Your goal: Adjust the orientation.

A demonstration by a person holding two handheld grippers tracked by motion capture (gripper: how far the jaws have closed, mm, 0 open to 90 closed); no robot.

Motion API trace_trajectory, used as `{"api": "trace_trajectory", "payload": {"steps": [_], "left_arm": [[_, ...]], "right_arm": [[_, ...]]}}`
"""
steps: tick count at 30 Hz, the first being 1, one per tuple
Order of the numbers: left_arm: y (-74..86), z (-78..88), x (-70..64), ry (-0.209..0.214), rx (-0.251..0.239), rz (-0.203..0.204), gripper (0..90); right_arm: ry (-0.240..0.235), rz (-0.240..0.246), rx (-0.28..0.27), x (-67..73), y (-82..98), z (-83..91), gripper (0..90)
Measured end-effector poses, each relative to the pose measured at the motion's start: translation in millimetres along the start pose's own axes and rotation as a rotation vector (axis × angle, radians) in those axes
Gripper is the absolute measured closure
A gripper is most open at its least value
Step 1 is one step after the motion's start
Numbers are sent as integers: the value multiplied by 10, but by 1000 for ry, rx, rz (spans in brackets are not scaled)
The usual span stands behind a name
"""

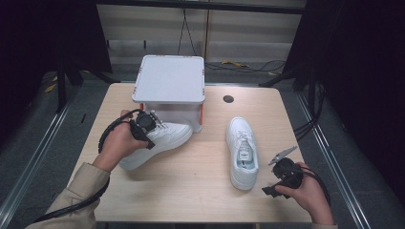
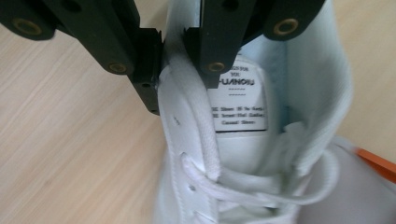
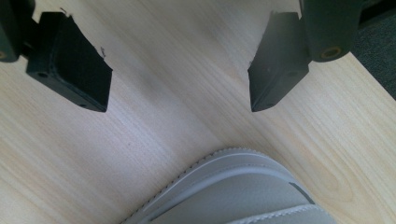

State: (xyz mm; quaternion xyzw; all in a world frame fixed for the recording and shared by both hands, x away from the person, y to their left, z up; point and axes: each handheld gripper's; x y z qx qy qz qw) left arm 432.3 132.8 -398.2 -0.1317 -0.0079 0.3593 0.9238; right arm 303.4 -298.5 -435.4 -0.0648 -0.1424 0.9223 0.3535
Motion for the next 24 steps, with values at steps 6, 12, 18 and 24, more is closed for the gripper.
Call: {"api": "trace_trajectory", "payload": {"steps": [6, 12, 18, 24], "left_arm": [[72, -145, -123, 39, 29, -71, 758], [171, 5, -123, 44, 49, -116, 600], [387, 54, -70, 31, 149, -147, 539], [487, -161, -49, 27, 212, -173, 739]], "right_arm": [[1, 3, -1, -11, 5, -11, 208], [-2, 15, -1, 32, -17, -7, 208], [-7, 39, 3, 80, -57, 32, 207], [2, 79, -34, 121, -139, 280, 207]]}}
Point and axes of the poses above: each handheld gripper's, and its own axes: z roughly backward along the jaws, y roughly out of its underside, x roughly to its left, and after that the axes turned 8 degrees about z, right-handed
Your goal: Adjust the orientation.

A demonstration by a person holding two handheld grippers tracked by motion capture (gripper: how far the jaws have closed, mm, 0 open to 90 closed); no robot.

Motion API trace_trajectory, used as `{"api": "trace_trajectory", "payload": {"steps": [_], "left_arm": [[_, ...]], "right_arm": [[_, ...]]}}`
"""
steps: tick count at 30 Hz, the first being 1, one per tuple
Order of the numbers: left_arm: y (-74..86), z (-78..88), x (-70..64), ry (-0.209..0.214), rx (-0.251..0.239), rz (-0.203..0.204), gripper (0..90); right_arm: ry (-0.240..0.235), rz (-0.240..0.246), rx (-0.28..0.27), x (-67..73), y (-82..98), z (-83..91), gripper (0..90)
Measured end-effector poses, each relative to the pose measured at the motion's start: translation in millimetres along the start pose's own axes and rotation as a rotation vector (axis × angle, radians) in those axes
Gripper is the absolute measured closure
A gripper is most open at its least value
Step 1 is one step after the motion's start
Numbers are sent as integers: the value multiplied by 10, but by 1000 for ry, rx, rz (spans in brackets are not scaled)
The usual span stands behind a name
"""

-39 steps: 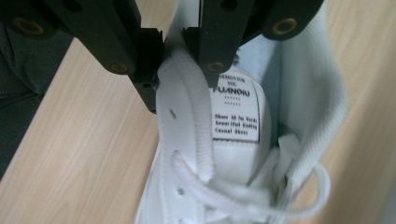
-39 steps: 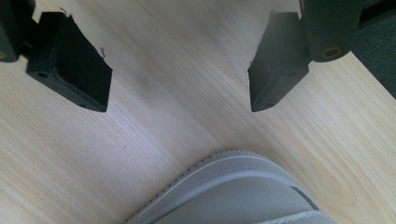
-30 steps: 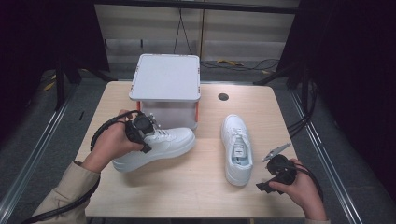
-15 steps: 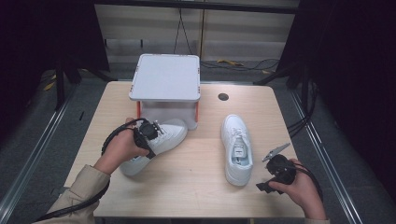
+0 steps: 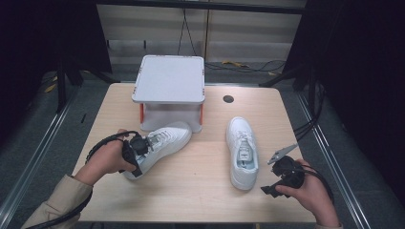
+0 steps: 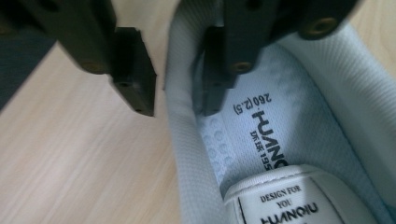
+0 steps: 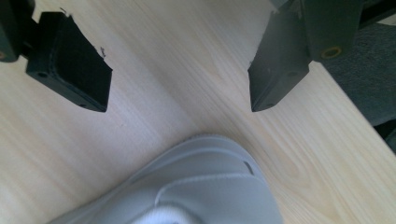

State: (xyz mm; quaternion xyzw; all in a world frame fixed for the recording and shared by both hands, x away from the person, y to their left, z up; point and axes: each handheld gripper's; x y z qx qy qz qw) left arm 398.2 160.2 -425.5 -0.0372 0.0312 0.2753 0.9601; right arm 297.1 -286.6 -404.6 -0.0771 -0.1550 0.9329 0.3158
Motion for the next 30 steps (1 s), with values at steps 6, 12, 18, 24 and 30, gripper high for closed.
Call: {"api": "trace_trajectory", "payload": {"steps": [6, 12, 18, 24, 30], "left_arm": [[-16, -2, 3, 17, 10, 31, 776], [11, 0, -25, -2, -14, 4, 794], [36, 23, -40, 25, -67, 3, 805], [30, 305, -93, -9, -121, 8, 806], [-74, 499, -31, -25, -204, 88, 789]], "right_arm": [[-22, 41, -12, -57, -208, 234, 216], [-26, 96, -28, -181, -783, 414, 237], [-13, 163, -30, -207, -1278, 339, 241], [-16, 188, -59, -177, -1497, 297, 240], [-29, 200, -69, -145, -1514, 244, 241]]}}
Point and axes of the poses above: each handheld gripper's, and its own axes: z roughly backward along the jaws, y roughly out of its underside, x roughly to its left, and after that the axes turned 8 degrees about z, right-handed
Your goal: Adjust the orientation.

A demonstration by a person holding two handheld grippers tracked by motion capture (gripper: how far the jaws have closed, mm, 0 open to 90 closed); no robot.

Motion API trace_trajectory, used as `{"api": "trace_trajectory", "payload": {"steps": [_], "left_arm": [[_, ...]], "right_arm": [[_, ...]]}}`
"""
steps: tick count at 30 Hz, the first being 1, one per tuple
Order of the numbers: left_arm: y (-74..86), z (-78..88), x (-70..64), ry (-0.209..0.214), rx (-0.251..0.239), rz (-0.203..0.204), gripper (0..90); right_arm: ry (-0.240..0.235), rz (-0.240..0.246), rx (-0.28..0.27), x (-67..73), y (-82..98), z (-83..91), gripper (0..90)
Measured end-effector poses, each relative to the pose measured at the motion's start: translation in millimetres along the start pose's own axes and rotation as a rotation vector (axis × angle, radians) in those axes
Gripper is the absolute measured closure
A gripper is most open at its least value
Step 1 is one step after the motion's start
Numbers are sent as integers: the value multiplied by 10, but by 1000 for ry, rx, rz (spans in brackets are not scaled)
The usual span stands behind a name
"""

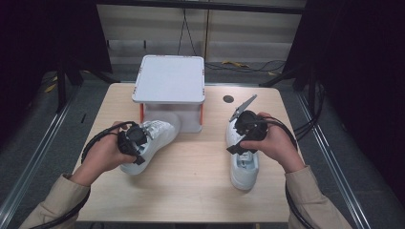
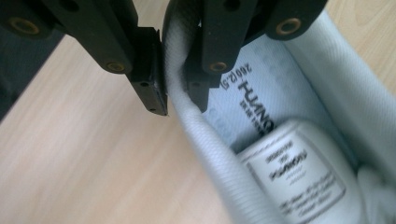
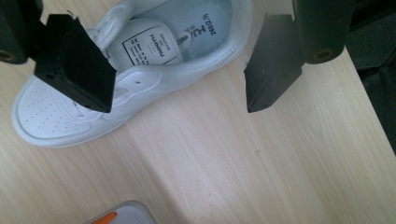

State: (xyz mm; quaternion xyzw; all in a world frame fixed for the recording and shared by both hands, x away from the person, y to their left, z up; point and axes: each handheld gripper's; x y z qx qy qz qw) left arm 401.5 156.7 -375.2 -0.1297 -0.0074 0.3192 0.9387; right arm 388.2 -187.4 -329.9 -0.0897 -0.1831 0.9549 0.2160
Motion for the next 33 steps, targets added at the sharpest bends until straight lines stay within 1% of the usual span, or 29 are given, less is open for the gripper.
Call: {"api": "trace_trajectory", "payload": {"steps": [2, 3, 4, 5, 6, 7, 8, 9, 10, 11, 12, 14, 15, 17, 18, 19, 20, 21, 22, 23, 24, 25, 26, 27, 28, 29, 31, 32, 33], "left_arm": [[-97, 5, 51, -18, -21, 58, 780], [-97, 5, 51, -18, -21, 58, 771], [-201, -12, 113, 2, -37, 109, 770], [-258, -23, 132, 5, -73, 130, 770], [-304, -59, 147, 9, -96, 137, 755], [-304, -59, 147, 9, -96, 137, 754], [-388, -173, 145, 2, -113, 142, 757], [-388, -173, 145, 2, -113, 142, 756], [-404, -242, 127, -13, -117, 136, 756], [-420, -314, 118, -12, -112, 147, 765], [-422, -425, 126, 8, -122, 145, 764], [-405, -446, 138, 9, -137, 156, 759], [-405, -446, 138, 9, -137, 156, 753], [-381, -441, 145, 10, -151, 126, 746], [-359, -446, 133, 10, -143, 103, 725], [-359, -446, 133, 10, -143, 103, 716], [-353, -439, 122, 7, -122, 76, 698], [-353, -439, 122, 7, -122, 76, 651], [-344, -428, 107, 6, -123, 52, 620], [-344, -428, 107, 6, -123, 52, 609], [-335, -423, 107, 8, -121, 49, 595], [-326, -409, 113, 17, -129, 31, 586], [-305, -364, 119, 13, -145, 23, 558], [-305, -364, 119, 13, -145, 23, 534], [-289, -307, 124, 15, -162, 12, 522], [-281, -281, 117, 10, -159, -1, 501], [-274, -255, 105, -1, -161, -12, 495], [-256, -218, 89, 17, -162, -24, 507], [-256, -218, 89, 17, -162, -24, 505]], "right_arm": [[5, -3, -8, -13, -17, 0, 242], [5, -3, -8, -13, -17, 0, 242], [1, -4, -27, -45, -56, 7, 247], [-4, -13, -41, -70, -84, 7, 248], [-5, -22, -57, -104, -120, 5, 251], [-5, -22, -57, -104, -120, 5, 251], [5, -39, -78, -178, -210, -14, 256], [5, -39, -78, -178, -210, -14, 256], [13, -50, -89, -213, -260, -24, 257], [17, -62, -114, -273, -363, -50, 266], [16, -68, -129, -298, -417, -64, 282], [20, -66, -143, -338, -529, -99, 317], [20, -66, -143, -338, -529, -99, 317], [20, -48, -134, -364, -647, -144, 353], [20, -38, -128, -388, -757, -174, 429], [20, -38, -128, -388, -757, -174, 429], [31, -45, -135, -418, -860, -186, 500], [34, -48, -132, -432, -909, -189, 531], [43, -55, -128, -445, -957, -184, 557], [43, -55, -128, -445, -957, -184, 557], [53, -65, -142, -475, -1059, -171, 651], [45, -73, -146, -489, -1108, -167, 688], [48, -85, -155, -500, -1158, -165, 704], [48, -85, -155, -500, -1158, -165, 704], [59, -87, -166, -517, -1251, -172, 737], [60, -93, -162, -524, -1295, -187, 743], [62, -98, -162, -536, -1332, -208, 753], [60, -112, -152, -572, -1388, -264, 768], [57, -121, -155, -594, -1405, -300, 777]]}}
Point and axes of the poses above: each handheld gripper's, and its own axes: z roughly backward along the jaws, y roughly out of its underside, x roughly to its left, and after that the axes turned 8 degrees about z, right-handed
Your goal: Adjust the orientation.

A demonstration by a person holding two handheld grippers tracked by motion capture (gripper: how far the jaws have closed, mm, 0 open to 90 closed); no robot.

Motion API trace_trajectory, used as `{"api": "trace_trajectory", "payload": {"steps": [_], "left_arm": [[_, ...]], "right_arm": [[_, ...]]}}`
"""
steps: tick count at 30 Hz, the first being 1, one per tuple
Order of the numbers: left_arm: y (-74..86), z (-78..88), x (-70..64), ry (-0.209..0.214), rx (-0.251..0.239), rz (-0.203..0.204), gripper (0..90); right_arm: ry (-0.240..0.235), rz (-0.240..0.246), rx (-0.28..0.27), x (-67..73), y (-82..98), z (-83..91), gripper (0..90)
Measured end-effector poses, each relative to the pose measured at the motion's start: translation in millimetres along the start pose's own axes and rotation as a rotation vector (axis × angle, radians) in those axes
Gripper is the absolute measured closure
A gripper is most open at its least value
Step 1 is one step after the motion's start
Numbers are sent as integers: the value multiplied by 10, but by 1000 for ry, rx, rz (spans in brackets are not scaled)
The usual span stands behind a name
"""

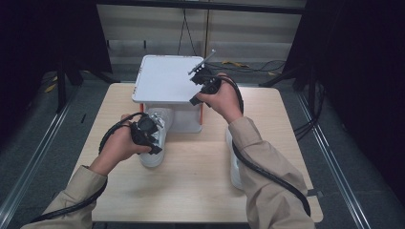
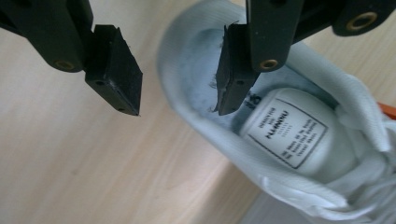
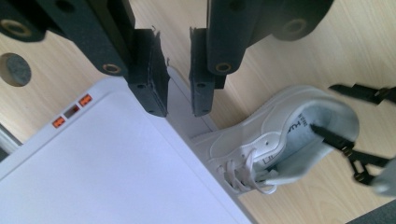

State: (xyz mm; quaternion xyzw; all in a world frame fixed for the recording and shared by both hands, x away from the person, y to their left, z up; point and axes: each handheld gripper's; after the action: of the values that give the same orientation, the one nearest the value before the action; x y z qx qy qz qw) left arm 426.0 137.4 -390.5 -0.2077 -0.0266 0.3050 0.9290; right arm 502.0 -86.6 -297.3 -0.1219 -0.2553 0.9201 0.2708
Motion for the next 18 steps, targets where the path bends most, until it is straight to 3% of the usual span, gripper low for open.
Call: {"api": "trace_trajectory", "payload": {"steps": [6, 7, 8, 9, 11, 12, 13, 15, 18], "left_arm": [[30, 101, 2, -9, 25, -24, 485], [41, 102, 16, 5, 57, -45, 481], [41, 102, 16, 5, 57, -45, 483], [54, 116, 18, -13, 77, -68, 482], [70, 101, 16, -5, 115, -105, 484], [70, 101, 16, -5, 115, -105, 507], [100, 39, 11, -8, 129, -148, 519], [110, 13, 19, -27, 125, -174, 637], [89, 12, 13, -20, 133, -153, 700]], "right_arm": [[40, -53, 22, -130, -41, -177, 831], [52, -53, 33, -151, -49, -196, 839], [52, -53, 33, -151, -49, -196, 839], [64, -89, 21, -178, -62, -234, 876], [79, -89, 27, -193, -84, -261, 888], [79, -89, 27, -193, -84, -261, 888], [94, -85, 39, -193, -100, -290, 895], [91, -96, 32, -199, -97, -295, 894], [84, -103, 26, -214, -84, -290, 893]]}}
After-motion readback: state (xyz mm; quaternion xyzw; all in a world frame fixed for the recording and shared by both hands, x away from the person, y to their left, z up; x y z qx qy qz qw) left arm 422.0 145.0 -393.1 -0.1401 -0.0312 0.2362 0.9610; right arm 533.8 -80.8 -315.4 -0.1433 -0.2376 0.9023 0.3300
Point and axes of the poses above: each handheld gripper's, and its own axes: z roughly backward along the jaws, y roughly out of its underside, x roughly to its left, and after that the axes turned 8 degrees about z, right-handed
